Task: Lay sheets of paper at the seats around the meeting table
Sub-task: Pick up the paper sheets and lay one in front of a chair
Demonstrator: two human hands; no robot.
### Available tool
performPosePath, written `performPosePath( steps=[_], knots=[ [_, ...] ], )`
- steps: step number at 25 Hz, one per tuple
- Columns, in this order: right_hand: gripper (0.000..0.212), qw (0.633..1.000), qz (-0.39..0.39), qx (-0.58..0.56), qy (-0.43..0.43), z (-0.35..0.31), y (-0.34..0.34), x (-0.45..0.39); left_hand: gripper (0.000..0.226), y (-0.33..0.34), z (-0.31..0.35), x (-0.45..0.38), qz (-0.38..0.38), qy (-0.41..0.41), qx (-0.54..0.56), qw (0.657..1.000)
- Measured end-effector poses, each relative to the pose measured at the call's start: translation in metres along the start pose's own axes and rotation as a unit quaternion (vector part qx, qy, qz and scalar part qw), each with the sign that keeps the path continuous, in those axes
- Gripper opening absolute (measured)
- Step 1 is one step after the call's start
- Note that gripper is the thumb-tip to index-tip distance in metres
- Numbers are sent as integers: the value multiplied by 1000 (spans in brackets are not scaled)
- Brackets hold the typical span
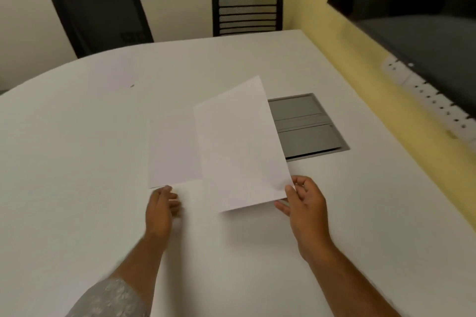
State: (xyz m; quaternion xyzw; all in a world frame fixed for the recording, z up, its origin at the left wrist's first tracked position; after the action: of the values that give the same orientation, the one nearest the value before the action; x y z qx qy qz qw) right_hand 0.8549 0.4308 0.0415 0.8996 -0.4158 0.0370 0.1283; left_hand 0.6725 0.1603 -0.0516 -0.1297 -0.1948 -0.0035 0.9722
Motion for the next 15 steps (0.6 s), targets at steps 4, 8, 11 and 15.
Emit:
performPosePath(
  steps=[4, 8, 11, 15],
  knots=[
    [22, 999, 41, -11, 15, -10, -55, 32, 41, 64, 9, 112, -187, -28, 49, 981],
    [23, 996, 71, -10, 44, -15, -110, 51, 25, 92, -11, 202, -198, -19, 43, 979],
    [23, 994, 82, -2, 75, -9, -148, 64, 27, 105, -24, 242, -179, -30, 18, 983],
    [23, 987, 106, 48, 108, 7, -193, 79, 29, 119, -41, 279, -160, -45, -14, 986]
  ],
)
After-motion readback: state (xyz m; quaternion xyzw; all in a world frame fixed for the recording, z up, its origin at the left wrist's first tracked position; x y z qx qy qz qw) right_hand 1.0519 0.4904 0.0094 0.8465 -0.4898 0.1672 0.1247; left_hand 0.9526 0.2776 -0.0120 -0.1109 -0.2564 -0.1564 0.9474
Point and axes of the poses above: each hand's wrist, its own x-axis away from the middle knuckle, its own y-axis out of the palm, z = x × y, the point moved 2 cm from there along -x, towards the middle knuckle, and after that the axes turned 12 degrees about -x, right-handed, at the moved point
